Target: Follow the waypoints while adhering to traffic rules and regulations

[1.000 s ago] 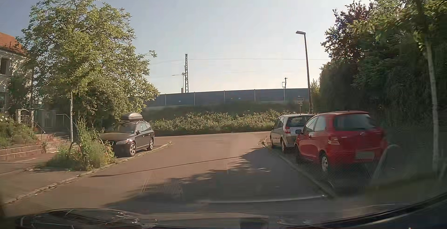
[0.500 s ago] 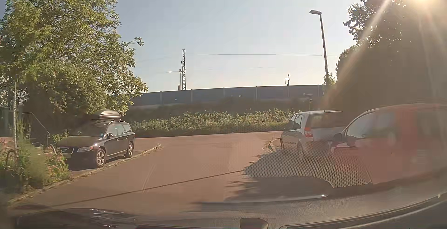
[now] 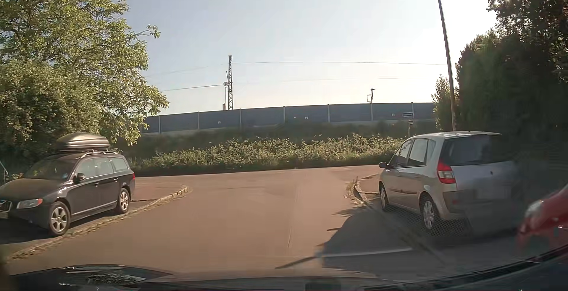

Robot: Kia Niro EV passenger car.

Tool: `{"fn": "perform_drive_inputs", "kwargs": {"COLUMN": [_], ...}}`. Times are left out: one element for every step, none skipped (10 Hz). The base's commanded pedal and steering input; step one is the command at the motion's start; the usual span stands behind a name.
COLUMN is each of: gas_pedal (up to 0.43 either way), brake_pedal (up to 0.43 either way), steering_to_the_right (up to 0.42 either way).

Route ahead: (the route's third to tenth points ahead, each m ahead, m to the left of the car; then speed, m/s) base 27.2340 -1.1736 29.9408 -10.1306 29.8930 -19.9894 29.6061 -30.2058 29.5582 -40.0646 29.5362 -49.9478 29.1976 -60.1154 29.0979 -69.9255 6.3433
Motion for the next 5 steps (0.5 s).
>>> {"fn": "perform_drive_inputs", "kwargs": {"gas_pedal": [0.0,0.0,0.0,0.0,0.0], "brake_pedal": [0.0,0.0,0.0,0.0,0.0], "steering_to_the_right": [0.0,0.001,0.001,0.0,0.0]}}
